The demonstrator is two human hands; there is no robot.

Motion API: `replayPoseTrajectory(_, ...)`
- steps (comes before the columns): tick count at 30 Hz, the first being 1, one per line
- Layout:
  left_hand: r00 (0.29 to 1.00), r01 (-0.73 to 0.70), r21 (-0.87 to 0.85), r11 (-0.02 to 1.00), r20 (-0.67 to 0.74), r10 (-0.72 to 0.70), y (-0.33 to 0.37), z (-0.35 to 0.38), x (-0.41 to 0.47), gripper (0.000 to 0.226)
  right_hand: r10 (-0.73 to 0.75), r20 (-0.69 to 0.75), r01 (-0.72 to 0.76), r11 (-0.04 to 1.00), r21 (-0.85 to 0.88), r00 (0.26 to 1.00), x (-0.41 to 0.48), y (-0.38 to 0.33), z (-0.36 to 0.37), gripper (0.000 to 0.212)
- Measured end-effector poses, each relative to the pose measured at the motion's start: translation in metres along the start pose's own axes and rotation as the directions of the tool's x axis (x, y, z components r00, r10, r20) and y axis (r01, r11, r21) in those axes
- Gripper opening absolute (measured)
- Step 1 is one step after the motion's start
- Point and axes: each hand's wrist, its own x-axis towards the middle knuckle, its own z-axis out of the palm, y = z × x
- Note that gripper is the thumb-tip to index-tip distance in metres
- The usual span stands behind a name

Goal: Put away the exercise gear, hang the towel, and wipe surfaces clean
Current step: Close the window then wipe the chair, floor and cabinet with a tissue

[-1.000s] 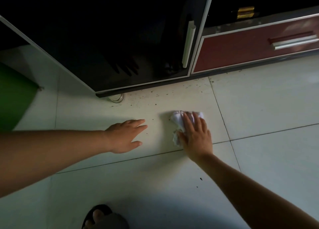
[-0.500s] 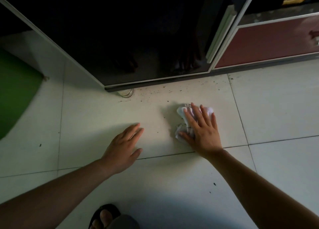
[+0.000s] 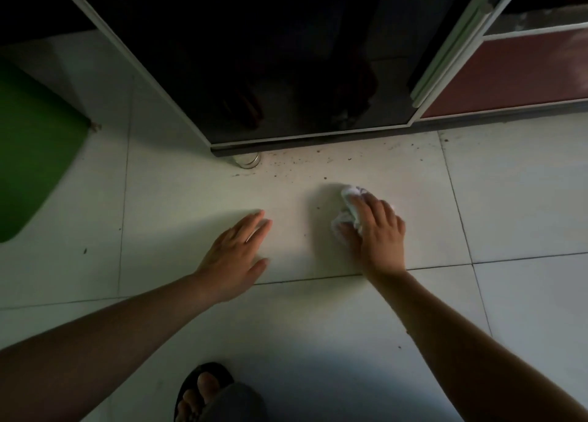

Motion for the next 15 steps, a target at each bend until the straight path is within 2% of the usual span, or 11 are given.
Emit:
replayPoseTrajectory(2, 1.0, 0.008, 0.006, 1.0, -0.011, -0.008, -0.004, 0.0, -0.008, 0.072, 0.067, -0.014, -0.067, 0.998, -0.008, 0.998, 0.017, -0.011, 0.005, 0.055)
replayPoseTrajectory(4, 1.0, 0.026, -0.008, 1.0, -0.008, -0.026, -0.011, 0.0, -0.013, 0.074, 0.039, 0.01, -0.039, 0.999, -0.01, 0.999, 0.029, -0.032, 0.015, 0.055)
replayPoseTrajectory(9, 0.995, 0.102, 0.024, 0.994, -0.001, -0.102, -0.031, -0.003, -0.019, 0.069, -0.209, 0.165, 0.224, 0.971, -0.079, 0.964, 0.001, -0.078, 0.045, 0.053)
replayPoseTrajectory(13, 0.992, 0.121, 0.062, 0.991, 0.027, -0.123, -0.037, 0.001, -0.021, 0.068, -0.359, 0.171, 0.386, 0.907, -0.17, 0.918, -0.047, -0.057, 0.043, 0.051)
replayPoseTrajectory(15, 0.991, 0.126, 0.07, 0.99, 0.027, -0.128, -0.036, 0.005, -0.02, 0.07, -0.377, 0.153, 0.403, 0.892, -0.204, 0.913, -0.055, -0.041, 0.034, 0.051)
